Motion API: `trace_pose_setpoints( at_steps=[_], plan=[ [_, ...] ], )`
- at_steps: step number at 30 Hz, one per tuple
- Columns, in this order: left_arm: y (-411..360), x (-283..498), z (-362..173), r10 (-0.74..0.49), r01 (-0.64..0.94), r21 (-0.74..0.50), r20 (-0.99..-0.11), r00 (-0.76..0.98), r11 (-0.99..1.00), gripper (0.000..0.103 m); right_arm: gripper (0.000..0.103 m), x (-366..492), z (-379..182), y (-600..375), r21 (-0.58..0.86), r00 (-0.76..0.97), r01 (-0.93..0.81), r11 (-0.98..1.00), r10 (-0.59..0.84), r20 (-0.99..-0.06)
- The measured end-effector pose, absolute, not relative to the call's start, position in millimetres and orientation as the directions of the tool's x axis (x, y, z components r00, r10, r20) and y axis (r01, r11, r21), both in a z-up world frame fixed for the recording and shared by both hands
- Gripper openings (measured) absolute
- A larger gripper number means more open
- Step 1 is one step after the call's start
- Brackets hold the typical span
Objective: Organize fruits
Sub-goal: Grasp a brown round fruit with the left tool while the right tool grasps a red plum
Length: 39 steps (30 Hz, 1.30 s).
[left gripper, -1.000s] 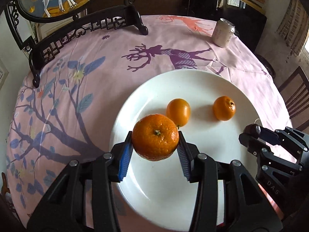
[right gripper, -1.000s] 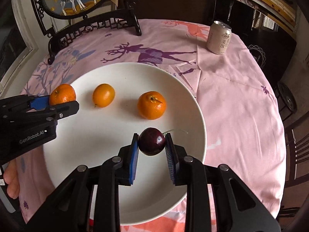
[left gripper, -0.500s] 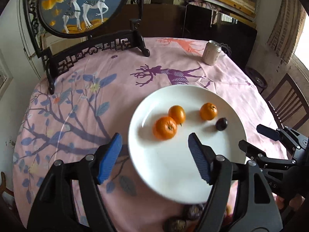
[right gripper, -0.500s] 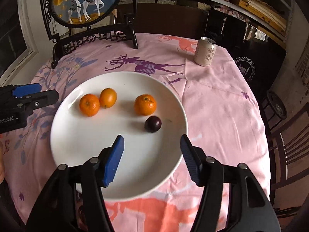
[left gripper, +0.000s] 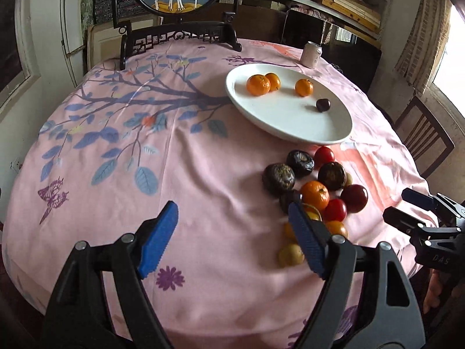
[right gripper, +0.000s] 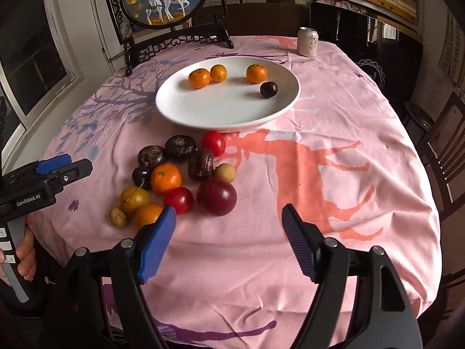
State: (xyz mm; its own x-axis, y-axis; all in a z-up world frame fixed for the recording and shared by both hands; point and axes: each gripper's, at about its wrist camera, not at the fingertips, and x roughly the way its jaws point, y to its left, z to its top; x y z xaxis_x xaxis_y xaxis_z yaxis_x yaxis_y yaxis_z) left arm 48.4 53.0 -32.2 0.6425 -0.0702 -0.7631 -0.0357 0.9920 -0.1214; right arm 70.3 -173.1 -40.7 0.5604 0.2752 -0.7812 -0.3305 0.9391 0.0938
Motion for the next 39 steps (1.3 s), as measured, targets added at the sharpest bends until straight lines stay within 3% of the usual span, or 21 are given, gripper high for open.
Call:
trace_pose_setpoints(
  at_steps=[8,10,12,13,20,22,25,29,32,39],
  plan=[
    [53.6,24.3,-46.6,-0.079,-0.016,-0.112,-0.791,0.607,0.994,0.08,0.076,85.9,-69.4,-162.9,0.064,0.544,-0.337,0.939,0.25,-0.801],
    [50.3,21.1,-50.8,-0.096,0.003,-0.116,-0.8,0.592,0.993,0.08,0.06,92.0,-73.1,-160.7,0.076,0.542,-0.345,0.935,0.265,-0.797],
    [45.3,19.6,-54.3,-0.106,0.019,-0.116,-0.806,0.583,0.993,0.08,0.051,102.1,-79.8,-156.8,0.086,0.525,-0.35,0.933,0.271,-0.807],
    [42.7,19.5,-55.9,-0.104,0.024,-0.111,-0.809,0.578,0.994,0.08,0.039,106.9,-83.3,-154.6,0.116,0.51,-0.366,0.923,0.303,-0.805],
    [21.7,23.7,-64.0,-0.124,0.072,-0.101,-0.825,0.551,0.992,0.08,0.039,96.5,-70.8,-162.2,0.134,0.524,-0.339,0.931,0.305,-0.795],
    [14.8,28.1,-68.7,-0.128,0.081,-0.1,-0.83,0.542,0.992,0.077,0.039,85.3,-63.7,-171.2,0.124,0.543,-0.324,0.938,0.292,-0.788],
    [6.5,37.4,-79.1,-0.149,0.098,-0.114,-0.851,0.504,0.989,0.052,0.039,74.3,-62.7,-185.1,0.155,0.537,-0.309,0.938,0.306,-0.786],
    [-4.5,43.5,-80.9,-0.138,0.118,-0.089,-0.841,0.523,0.989,0.046,0.039,68.2,-68.5,-196.5,0.187,0.524,-0.288,0.939,0.318,-0.79],
    [-8.4,45.9,-81.5,-0.125,0.116,-0.073,-0.836,0.535,0.99,0.025,0.039,66.6,-71.6,-196.5,0.201,0.517,-0.291,0.935,0.331,-0.79],
    [-4.2,38.2,-71.2,-0.138,0.105,-0.095,-0.824,0.549,0.99,0.026,0.039,62.5,-67.8,-194.7,0.228,0.518,-0.307,0.924,0.363,-0.774]
  ],
)
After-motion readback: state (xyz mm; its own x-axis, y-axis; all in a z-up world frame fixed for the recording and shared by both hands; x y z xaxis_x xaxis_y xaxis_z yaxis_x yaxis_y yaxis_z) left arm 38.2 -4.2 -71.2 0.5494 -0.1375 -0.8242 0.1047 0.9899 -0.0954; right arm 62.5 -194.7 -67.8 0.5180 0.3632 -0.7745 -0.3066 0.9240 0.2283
